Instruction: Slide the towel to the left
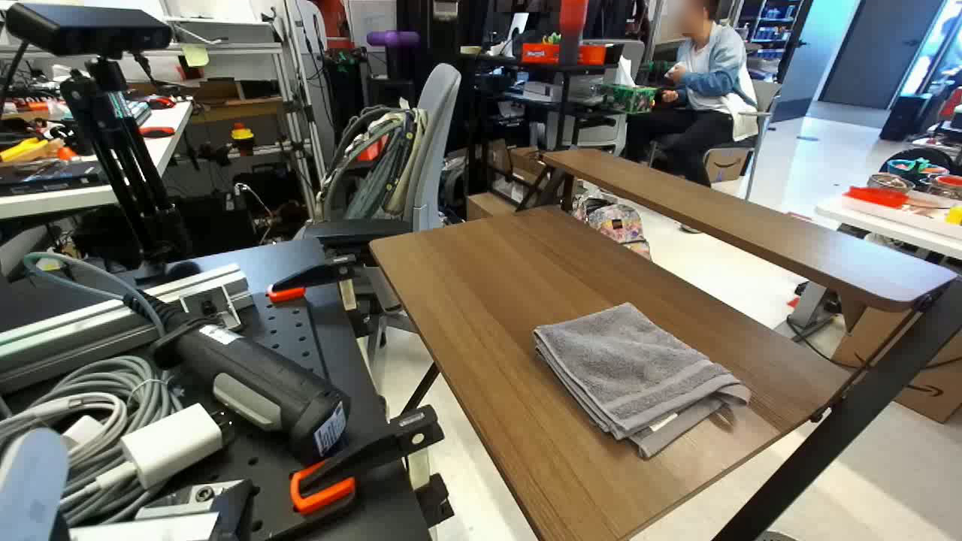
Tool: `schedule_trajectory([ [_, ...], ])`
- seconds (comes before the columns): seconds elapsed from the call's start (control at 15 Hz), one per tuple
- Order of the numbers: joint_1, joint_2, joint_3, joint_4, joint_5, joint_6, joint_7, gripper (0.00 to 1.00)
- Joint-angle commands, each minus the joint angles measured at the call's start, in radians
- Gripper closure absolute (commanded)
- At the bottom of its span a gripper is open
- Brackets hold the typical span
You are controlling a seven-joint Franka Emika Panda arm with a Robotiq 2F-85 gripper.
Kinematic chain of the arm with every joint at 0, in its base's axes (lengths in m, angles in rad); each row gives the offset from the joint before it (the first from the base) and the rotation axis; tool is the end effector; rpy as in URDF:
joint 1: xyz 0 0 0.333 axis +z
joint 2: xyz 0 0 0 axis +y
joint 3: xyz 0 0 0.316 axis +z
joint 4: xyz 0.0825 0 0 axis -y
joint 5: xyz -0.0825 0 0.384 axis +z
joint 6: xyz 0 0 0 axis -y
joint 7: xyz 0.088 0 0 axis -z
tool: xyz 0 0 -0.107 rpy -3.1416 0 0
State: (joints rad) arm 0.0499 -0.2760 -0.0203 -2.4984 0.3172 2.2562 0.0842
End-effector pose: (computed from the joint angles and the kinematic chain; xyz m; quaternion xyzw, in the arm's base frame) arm 0.4406 0.0215 0.3894 -0.9840 0.1245 -0.0091 0.1274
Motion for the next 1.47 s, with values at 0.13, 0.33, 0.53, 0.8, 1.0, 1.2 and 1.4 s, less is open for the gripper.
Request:
schedule_trajectory([
  [0.13, -0.008, 0.0, 0.007, 0.002, 0.002, -0.003, -0.001, 0.0],
  [0.33, -0.008, 0.0, 0.007, 0.002, 0.002, -0.003, -0.001, 0.0],
  [0.53, -0.008, 0.0, 0.007, 0.002, 0.002, -0.003, -0.001, 0.0],
  [0.8, -0.008, 0.0, 0.007, 0.002, 0.002, -0.003, -0.001, 0.0],
  [1.0, -0.006, 0.005, 0.005, 0.005, 0.018, 0.014, 0.001, 0.0],
  [1.2, -0.012, 0.08, 0.007, 0.045, 0.033, 0.114, 0.04, 0.0],
  [1.4, -0.021, 0.226, 0.013, 0.115, 0.017, 0.25, 0.114, 0.0],
])
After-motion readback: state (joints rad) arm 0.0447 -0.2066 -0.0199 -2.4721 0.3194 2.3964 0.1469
